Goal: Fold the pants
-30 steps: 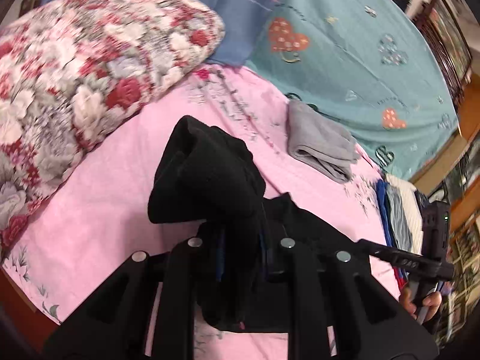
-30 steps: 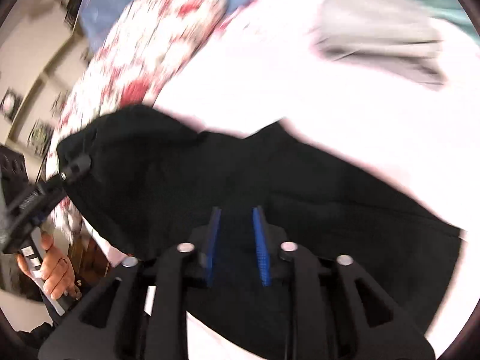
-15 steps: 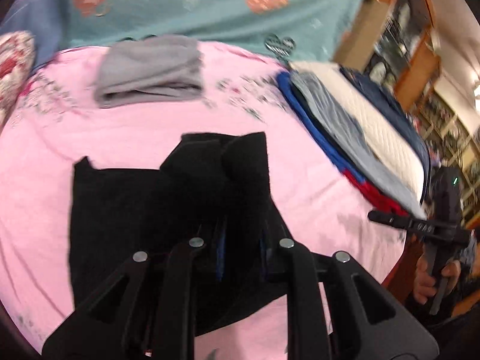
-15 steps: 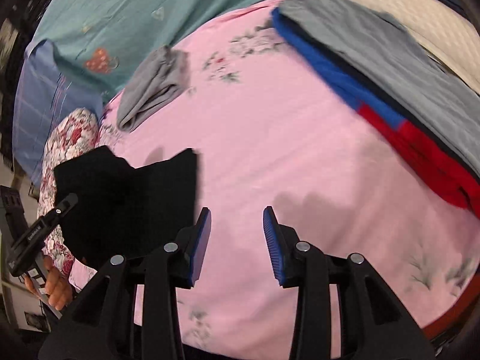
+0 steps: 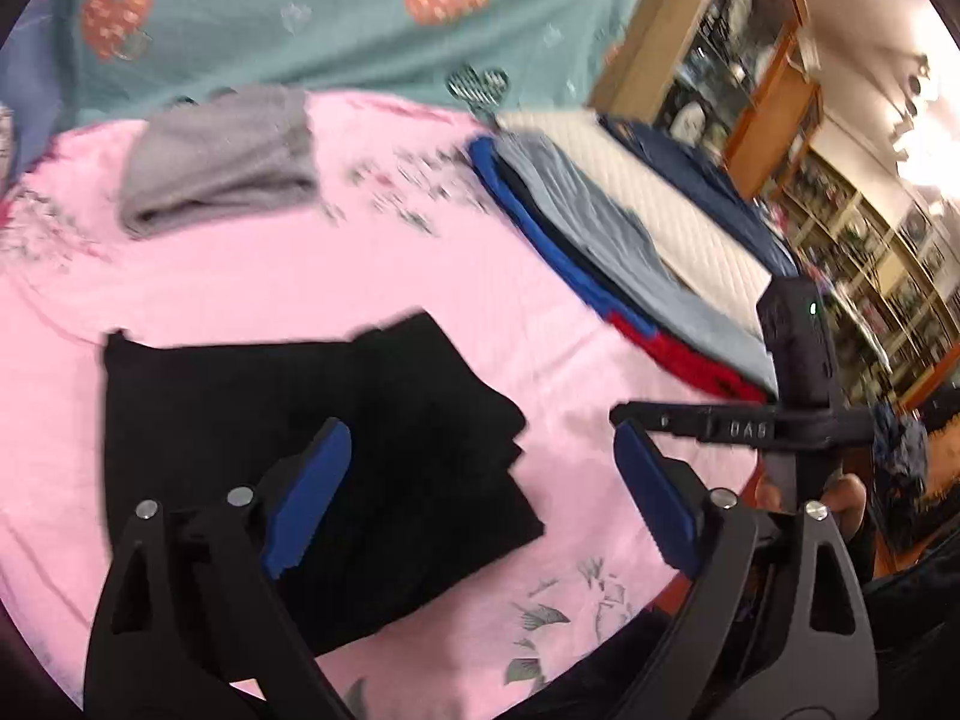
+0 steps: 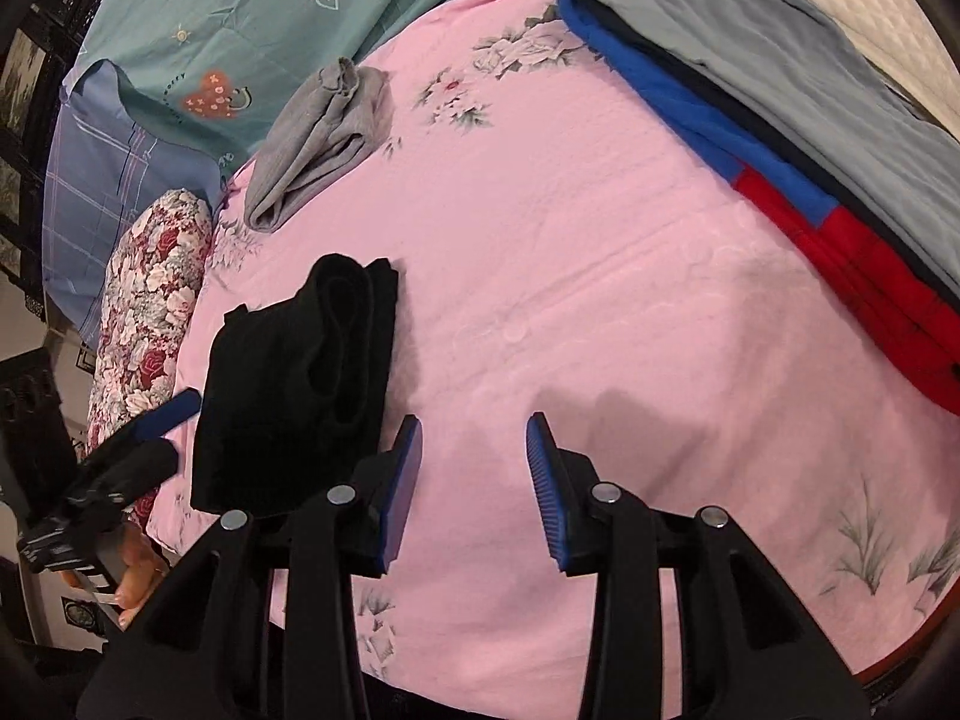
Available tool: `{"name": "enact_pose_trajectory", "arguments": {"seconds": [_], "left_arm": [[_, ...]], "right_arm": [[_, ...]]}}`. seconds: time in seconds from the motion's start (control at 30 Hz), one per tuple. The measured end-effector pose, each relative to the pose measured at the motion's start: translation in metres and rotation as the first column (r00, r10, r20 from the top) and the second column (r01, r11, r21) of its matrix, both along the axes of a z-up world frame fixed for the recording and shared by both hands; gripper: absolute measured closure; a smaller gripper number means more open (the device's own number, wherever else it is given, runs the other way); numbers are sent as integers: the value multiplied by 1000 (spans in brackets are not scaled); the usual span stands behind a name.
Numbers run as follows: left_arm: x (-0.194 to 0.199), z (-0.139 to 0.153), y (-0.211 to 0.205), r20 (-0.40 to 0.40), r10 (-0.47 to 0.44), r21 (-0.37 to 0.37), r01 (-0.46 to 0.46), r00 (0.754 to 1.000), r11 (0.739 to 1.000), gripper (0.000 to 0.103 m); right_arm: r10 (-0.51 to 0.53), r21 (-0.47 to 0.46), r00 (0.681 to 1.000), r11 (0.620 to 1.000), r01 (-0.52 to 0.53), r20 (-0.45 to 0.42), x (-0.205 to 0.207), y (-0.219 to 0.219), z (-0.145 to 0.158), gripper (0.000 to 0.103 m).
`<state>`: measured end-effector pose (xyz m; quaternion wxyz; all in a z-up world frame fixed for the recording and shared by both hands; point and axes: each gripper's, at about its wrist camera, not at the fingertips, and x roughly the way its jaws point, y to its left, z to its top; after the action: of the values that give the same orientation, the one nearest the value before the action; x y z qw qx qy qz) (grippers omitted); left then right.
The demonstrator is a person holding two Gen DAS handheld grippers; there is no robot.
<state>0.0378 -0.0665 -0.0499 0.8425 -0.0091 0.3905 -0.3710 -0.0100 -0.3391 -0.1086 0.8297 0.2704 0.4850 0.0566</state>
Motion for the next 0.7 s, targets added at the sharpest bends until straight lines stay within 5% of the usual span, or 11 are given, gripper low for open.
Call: {"name": "enact_pose_trajectory", "arguments": {"seconds": [0.13,0.23,0.33,0.47,0.53,0.7], "left_arm": [[13,-2,46,-15,159,-3,-159,987,987,15],[18,-20,71,-101,202,-14,-205,974,979,36],[17,-40,83,-155,216,4,-218,964,976,53],[24,-81,96,-247,251,77,-239,936,968,59],[23,-92,104,-280,242,64,-233,929,970,59],[13,-83,103,-254,190,45,-184,949,982,59]], "right_arm": [[137,-13,989,991,-136,50,22,38,23,60],[237,-40,967,971,-234,90,46,76,36,59],[289,-64,957,956,-287,24,66,104,22,60],[298,-197,943,926,-323,-148,82,126,-16,59],[305,-269,935,899,-345,-180,85,138,-5,59],[488,-348,872,810,-471,-45,111,202,56,55]]}}
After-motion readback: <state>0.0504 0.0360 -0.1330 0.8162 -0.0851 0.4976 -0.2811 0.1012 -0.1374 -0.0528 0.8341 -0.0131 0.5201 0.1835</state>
